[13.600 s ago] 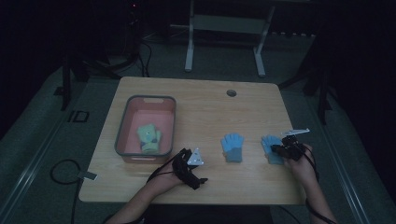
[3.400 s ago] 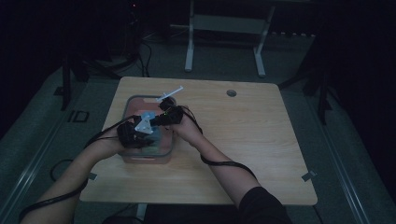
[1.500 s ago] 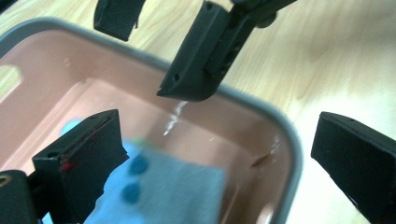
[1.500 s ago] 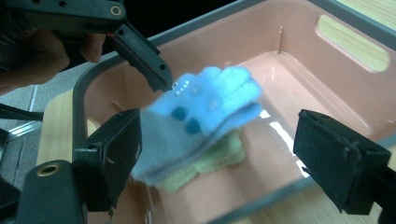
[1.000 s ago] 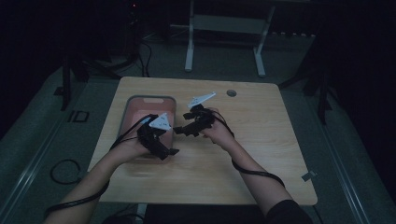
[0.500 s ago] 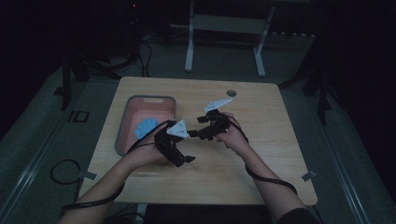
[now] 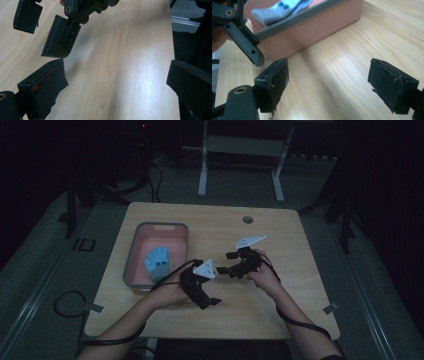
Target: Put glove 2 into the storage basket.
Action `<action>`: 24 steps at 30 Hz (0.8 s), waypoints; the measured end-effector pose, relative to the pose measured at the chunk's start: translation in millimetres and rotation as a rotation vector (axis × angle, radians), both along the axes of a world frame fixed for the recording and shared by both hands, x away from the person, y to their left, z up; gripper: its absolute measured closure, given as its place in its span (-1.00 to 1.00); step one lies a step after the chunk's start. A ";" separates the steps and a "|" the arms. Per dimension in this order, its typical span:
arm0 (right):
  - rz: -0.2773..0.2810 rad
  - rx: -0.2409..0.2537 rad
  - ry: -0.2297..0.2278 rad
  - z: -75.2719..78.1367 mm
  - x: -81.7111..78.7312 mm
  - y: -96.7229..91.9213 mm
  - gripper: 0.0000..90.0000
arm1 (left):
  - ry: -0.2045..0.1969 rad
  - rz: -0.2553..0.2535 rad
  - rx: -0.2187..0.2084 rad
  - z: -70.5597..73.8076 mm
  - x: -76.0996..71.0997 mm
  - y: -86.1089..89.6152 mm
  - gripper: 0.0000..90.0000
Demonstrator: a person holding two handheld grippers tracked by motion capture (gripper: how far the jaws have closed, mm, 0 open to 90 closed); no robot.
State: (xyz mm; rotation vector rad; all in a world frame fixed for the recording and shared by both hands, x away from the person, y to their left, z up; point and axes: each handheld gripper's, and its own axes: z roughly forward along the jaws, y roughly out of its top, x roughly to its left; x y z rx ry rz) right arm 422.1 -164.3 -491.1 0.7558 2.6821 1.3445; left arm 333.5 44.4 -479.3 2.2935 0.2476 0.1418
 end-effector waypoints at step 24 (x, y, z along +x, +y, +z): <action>-0.067 -0.001 0.035 -43.0 -18.6 -53.9 -0.67 | 0.056 -0.100 -0.031 -46.6 -8.3 -41.9 -0.94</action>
